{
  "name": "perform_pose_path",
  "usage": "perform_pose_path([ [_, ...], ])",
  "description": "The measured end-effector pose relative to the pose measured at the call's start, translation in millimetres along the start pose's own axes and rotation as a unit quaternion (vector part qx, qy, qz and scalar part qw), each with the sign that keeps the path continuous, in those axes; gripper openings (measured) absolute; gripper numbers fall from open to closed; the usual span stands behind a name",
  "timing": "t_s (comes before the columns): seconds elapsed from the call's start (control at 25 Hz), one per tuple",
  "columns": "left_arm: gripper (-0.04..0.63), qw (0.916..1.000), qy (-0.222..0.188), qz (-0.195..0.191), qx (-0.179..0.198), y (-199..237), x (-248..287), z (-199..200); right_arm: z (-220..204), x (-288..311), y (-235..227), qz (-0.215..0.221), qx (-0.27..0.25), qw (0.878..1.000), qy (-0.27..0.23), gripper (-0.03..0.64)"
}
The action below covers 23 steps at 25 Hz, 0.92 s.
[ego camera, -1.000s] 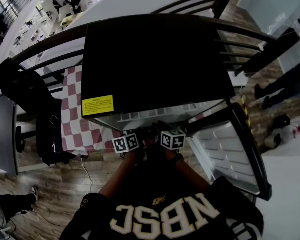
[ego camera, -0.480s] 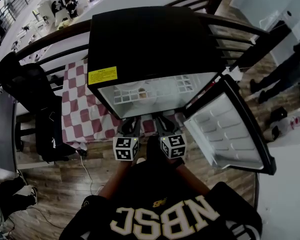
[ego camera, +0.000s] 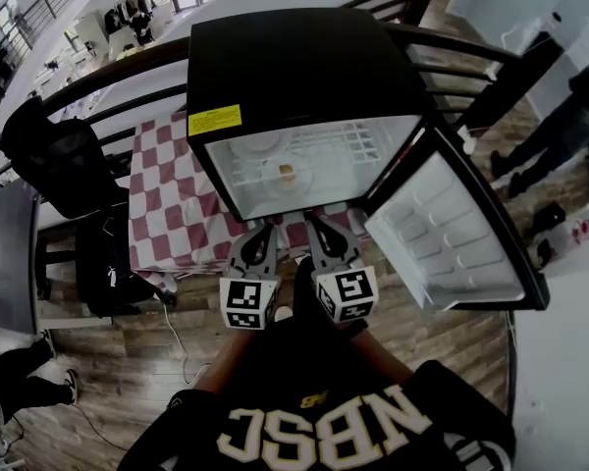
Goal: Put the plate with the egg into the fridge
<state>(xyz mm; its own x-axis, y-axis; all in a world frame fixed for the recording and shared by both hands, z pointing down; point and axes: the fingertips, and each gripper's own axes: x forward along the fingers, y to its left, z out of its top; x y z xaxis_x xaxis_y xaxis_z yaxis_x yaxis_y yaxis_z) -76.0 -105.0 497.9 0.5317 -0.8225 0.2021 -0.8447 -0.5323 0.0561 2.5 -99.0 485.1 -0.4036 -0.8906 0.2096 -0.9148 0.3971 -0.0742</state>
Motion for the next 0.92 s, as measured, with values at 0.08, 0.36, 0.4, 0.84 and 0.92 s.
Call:
perform_pose_path([
  [0.08, 0.021, 0.9999, 0.003, 0.011, 0.010, 1, -9, 7, 5, -6, 5, -0.003, -0.001, 1.000, -0.004, 0.031],
  [0.36, 0.021, 0.9993, -0.013, 0.033, 0.009, 10, -35, 19, 23, -21, 21, -0.004, -0.032, 0.999, -0.028, 0.031],
  [0.4, 0.021, 0.9993, -0.016, 0.034, 0.007, 10, -37, 20, 23, -22, 23, -0.002, -0.031, 0.999, -0.029, 0.031],
  [0.84, 0.021, 0.9988, 0.014, -0.034, -0.034, -25, -20, -13, -4, -23, 14, -0.009, -0.028, 0.999, 0.011, 0.031],
  [0.92, 0.021, 0.9970, 0.036, -0.048, -0.049, -35, -18, -29, -19, -34, 7, -0.023, -0.025, 0.999, 0.030, 0.031],
])
